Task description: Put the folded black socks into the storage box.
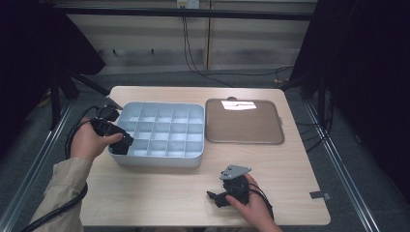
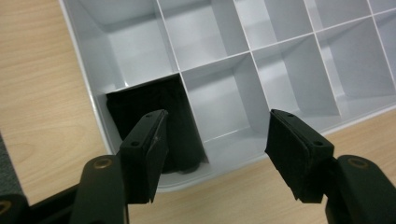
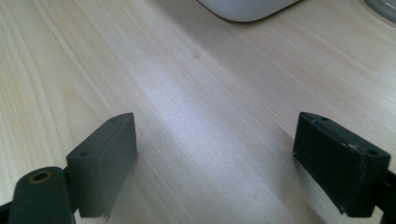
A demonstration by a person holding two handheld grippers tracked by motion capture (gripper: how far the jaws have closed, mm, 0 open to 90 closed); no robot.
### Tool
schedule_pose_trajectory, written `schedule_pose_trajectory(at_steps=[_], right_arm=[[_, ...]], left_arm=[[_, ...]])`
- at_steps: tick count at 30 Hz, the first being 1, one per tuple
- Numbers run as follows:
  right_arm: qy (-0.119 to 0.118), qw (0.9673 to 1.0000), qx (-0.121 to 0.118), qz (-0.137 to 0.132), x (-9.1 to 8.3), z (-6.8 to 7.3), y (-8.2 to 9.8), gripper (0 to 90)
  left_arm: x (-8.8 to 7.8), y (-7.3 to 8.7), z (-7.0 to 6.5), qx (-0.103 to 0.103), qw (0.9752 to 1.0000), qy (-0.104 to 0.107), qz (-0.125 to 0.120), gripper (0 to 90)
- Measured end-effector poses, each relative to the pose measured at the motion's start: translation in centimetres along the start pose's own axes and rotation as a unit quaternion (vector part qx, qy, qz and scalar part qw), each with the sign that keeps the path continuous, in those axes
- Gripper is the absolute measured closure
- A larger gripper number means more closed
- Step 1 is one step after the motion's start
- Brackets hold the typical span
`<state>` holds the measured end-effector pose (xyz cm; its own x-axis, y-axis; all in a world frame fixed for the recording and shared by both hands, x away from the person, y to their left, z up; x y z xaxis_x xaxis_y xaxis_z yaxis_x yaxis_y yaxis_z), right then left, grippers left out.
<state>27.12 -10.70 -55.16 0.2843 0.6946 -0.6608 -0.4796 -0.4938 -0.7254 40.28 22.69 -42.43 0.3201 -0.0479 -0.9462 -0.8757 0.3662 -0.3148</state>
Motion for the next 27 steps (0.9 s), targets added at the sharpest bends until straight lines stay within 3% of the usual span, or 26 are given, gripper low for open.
schedule_pose_trajectory(at_steps=[27], right_arm=[[0.000,1.0000,0.002,0.002,0.0,0.0,0.0,13.0]], left_arm=[[-0.4,2.2,-1.2,0.019,0.9994,0.023,-0.020,31.1]])
Point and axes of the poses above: each handheld gripper's, and its own axes: x roughly forward along the jaws, y roughly out of its underside, z roughly to its left, the point moved 6 cm from there along x, roughly forward along the jaws, and after that the axes turned 14 degrees about -y, right-handed, at the moved point
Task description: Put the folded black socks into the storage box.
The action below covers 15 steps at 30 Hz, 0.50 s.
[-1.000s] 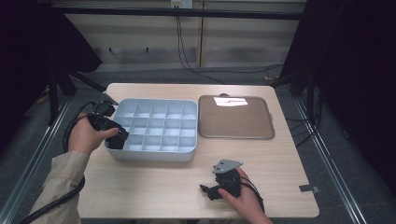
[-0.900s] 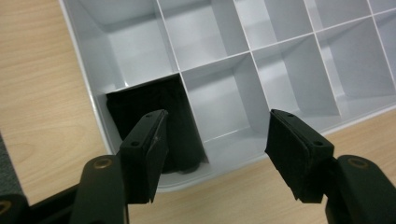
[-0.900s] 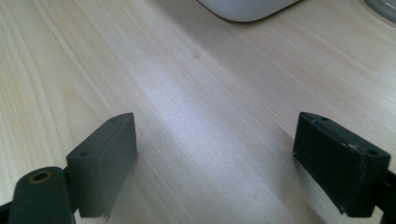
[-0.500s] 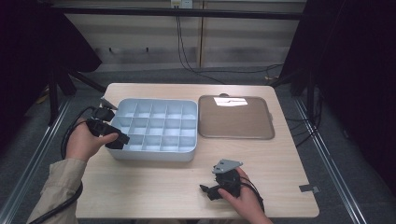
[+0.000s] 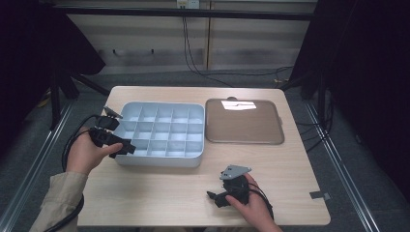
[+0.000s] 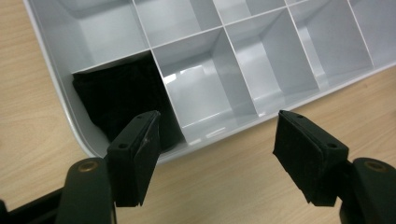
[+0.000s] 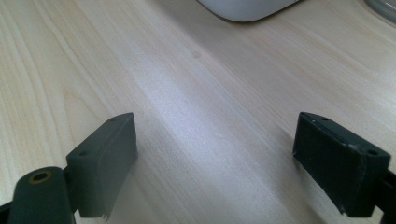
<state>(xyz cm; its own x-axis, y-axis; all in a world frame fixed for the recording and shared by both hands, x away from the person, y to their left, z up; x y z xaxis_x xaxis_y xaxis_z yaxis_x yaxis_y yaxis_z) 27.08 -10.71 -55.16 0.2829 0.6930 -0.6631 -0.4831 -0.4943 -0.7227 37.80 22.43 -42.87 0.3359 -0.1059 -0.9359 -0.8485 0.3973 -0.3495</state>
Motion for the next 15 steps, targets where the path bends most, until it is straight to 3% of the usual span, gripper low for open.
schedule_pose_trajectory(at_steps=[15], right_arm=[[0.000,1.0000,-0.002,0.001,0.0,0.0,0.0,13.0]], left_arm=[[-0.3,1.6,-0.2,0.000,0.9999,0.010,-0.011,30.2]])
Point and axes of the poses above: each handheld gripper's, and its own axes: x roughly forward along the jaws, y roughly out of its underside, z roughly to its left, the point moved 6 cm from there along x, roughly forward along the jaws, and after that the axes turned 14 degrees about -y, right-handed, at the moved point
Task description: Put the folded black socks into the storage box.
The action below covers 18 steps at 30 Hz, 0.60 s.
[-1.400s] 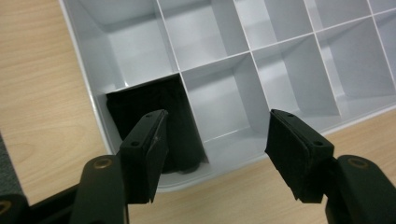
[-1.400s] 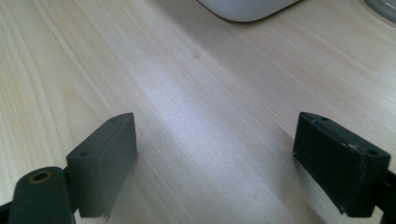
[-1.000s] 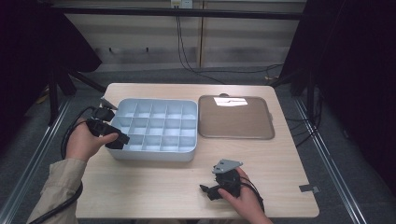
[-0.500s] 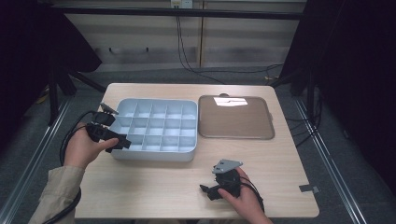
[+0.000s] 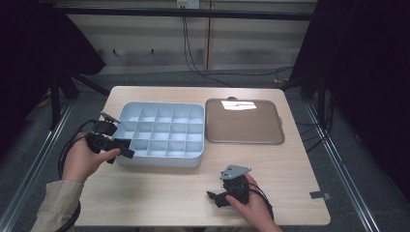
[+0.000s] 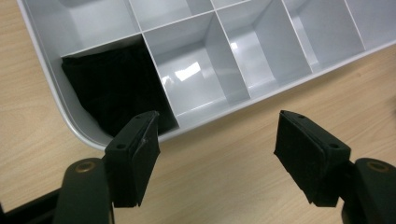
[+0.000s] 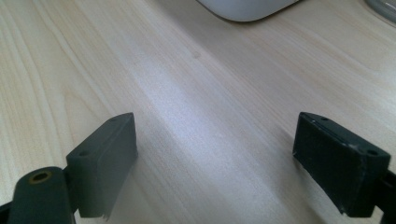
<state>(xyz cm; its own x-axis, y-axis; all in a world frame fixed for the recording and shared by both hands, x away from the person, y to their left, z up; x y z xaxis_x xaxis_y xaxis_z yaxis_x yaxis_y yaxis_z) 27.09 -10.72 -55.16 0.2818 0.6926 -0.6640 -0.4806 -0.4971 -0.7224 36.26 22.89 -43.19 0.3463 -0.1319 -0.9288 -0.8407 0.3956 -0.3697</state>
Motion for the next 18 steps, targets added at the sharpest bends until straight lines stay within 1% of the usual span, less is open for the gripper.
schedule_pose_trajectory(at_steps=[2,5,7,8,11,13,15,16,18], right_arm=[[0.000,1.0000,0.000,0.000,0.0,0.0,0.0,13.0],[0.000,1.0000,0.001,0.000,0.0,0.0,0.0,13.0],[0.000,1.0000,0.000,0.000,0.0,0.0,0.0,13.0],[0.000,1.0000,0.000,0.000,0.0,0.0,0.0,13.0],[0.000,1.0000,-0.001,0.000,0.0,0.0,0.0,13.0],[0.000,1.0000,0.000,0.000,0.0,0.0,0.0,13.0],[0.000,1.0000,0.001,0.000,0.0,0.0,0.0,13.0],[0.000,1.0000,0.000,0.000,0.0,0.0,0.0,13.0],[0.000,1.0000,-0.001,0.000,0.0,0.0,0.0,13.0]], left_arm=[[0.0,0.3,0.0,0.001,1.0000,0.000,-0.001,30.2],[0.1,0.7,0.0,0.002,1.0000,0.006,-0.002,30.2],[0.3,0.9,-0.1,0.003,1.0000,0.005,-0.003,30.0],[0.3,1.0,-0.2,0.001,1.0000,0.007,-0.004,30.0],[0.5,1.5,-0.4,0.003,0.9998,0.015,-0.010,30.1],[0.6,1.7,-0.4,0.002,0.9999,0.014,-0.010,30.1],[0.8,2.0,-0.6,0.001,0.9998,0.018,-0.012,30.1],[0.9,2.1,-0.7,0.002,0.9998,0.016,-0.012,30.1],[1.1,2.4,-0.8,0.003,0.9997,0.019,-0.016,30.1]])
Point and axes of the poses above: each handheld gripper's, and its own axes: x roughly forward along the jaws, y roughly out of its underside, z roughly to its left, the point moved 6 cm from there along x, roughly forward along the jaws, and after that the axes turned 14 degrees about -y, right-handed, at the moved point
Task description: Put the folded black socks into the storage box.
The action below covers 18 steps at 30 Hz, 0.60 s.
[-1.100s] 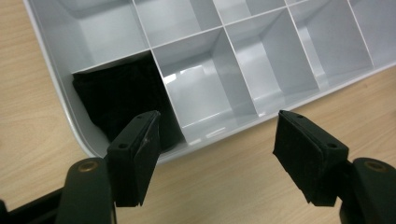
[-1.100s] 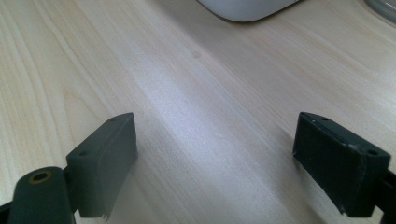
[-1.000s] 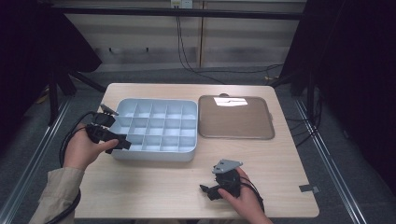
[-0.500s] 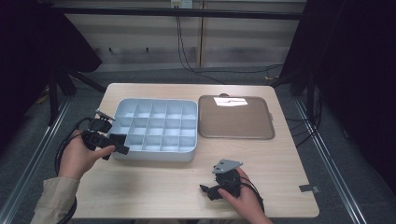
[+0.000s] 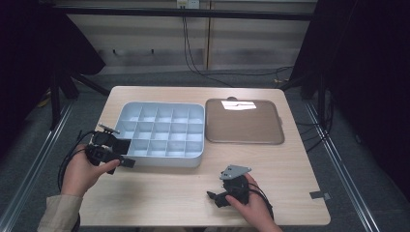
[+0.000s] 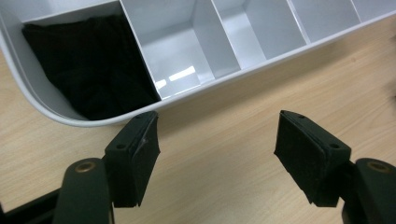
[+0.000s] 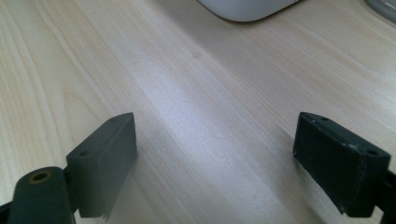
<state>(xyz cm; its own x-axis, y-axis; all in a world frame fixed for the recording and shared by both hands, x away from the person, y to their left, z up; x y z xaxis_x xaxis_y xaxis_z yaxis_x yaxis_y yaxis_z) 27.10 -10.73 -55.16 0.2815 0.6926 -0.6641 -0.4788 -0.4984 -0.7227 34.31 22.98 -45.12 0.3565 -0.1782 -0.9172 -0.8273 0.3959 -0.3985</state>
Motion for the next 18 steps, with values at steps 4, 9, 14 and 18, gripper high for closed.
schedule_pose_trajectory(at_steps=[4,9,14,18], right_arm=[[0.000,1.0000,0.001,0.000,0.0,0.0,0.0,13.0],[0.000,1.0000,0.000,0.000,0.0,0.0,0.0,13.0],[0.000,1.0000,0.001,0.000,0.0,0.0,0.0,13.0],[0.000,1.0000,0.001,0.000,0.0,0.0,0.0,13.0]], left_arm=[[0.5,0.6,-0.1,0.006,1.0000,0.003,0.000,30.2],[1.2,1.3,-0.4,0.006,0.9999,0.007,-0.007,30.2],[1.9,1.9,-0.5,0.013,0.9998,0.008,-0.008,30.4],[2.5,2.5,-0.7,0.017,0.9997,0.011,-0.011,30.4]])
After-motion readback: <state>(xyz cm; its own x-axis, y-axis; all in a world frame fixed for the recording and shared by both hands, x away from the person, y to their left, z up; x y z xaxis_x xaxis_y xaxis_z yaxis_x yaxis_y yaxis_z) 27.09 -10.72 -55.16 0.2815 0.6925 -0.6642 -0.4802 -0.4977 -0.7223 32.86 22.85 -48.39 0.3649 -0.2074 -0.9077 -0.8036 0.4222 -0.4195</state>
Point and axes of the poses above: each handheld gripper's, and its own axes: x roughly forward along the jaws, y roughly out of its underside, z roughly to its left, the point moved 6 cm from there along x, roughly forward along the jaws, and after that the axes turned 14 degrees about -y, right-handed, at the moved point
